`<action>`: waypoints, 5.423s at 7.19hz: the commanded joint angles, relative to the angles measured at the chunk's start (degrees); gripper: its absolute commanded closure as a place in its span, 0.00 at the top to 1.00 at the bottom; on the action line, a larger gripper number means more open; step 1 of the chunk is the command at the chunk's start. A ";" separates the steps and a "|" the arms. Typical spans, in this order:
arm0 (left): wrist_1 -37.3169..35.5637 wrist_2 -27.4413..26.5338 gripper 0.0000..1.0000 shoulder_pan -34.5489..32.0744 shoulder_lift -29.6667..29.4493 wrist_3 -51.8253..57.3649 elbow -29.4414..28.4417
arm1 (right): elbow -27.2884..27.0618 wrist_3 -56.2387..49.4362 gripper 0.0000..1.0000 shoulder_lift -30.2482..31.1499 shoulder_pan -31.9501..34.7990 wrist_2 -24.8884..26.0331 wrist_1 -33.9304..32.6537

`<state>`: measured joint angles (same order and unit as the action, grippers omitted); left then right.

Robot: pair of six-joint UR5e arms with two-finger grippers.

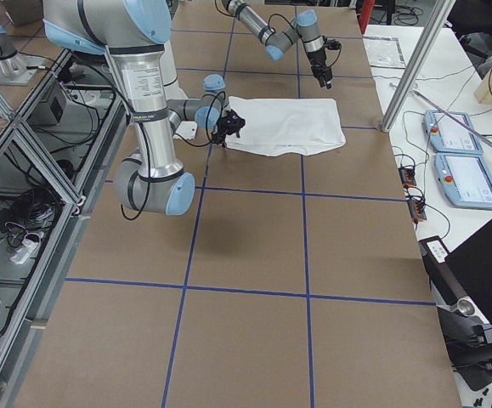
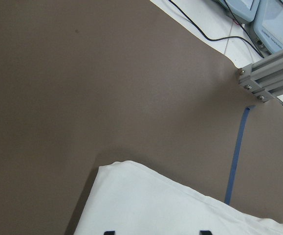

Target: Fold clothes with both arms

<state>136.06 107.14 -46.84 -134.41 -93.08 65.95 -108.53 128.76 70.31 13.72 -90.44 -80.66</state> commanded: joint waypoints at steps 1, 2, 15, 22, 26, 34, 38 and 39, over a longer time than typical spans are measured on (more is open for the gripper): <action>-0.52 0.00 0.65 0.00 0.02 0.00 0.58 | -0.19 0.00 0.00 0.00 0.08 0.00 -0.11; -0.88 0.00 0.65 0.00 0.02 0.00 0.93 | -0.28 0.00 0.00 0.00 0.08 0.00 -0.11; -20.74 -12.04 0.65 35.75 25.42 -26.01 42.68 | -11.09 -0.09 0.00 6.59 0.08 -1.05 -0.20; -22.84 -12.04 0.00 35.77 26.55 -27.42 50.89 | -15.63 0.00 0.00 9.64 -3.94 -0.96 -1.33; -34.62 -12.04 0.00 38.95 25.52 -30.59 63.59 | -30.94 2.71 0.00 16.00 -3.66 -1.58 -1.34; -13.12 -11.25 0.08 8.64 3.11 -1.79 16.02 | 15.80 -19.46 0.12 -15.79 28.37 -20.65 0.40; -11.43 -5.56 1.00 -4.64 4.66 14.37 11.57 | 32.93 -51.08 1.00 -16.45 43.37 -26.27 9.20; -10.91 -5.36 1.00 -4.75 6.25 16.15 11.74 | 33.03 -52.89 1.00 -15.74 44.36 -26.45 9.12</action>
<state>124.73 100.53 -50.52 -129.87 -80.00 77.60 -76.45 80.68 53.62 55.61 -116.07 -71.62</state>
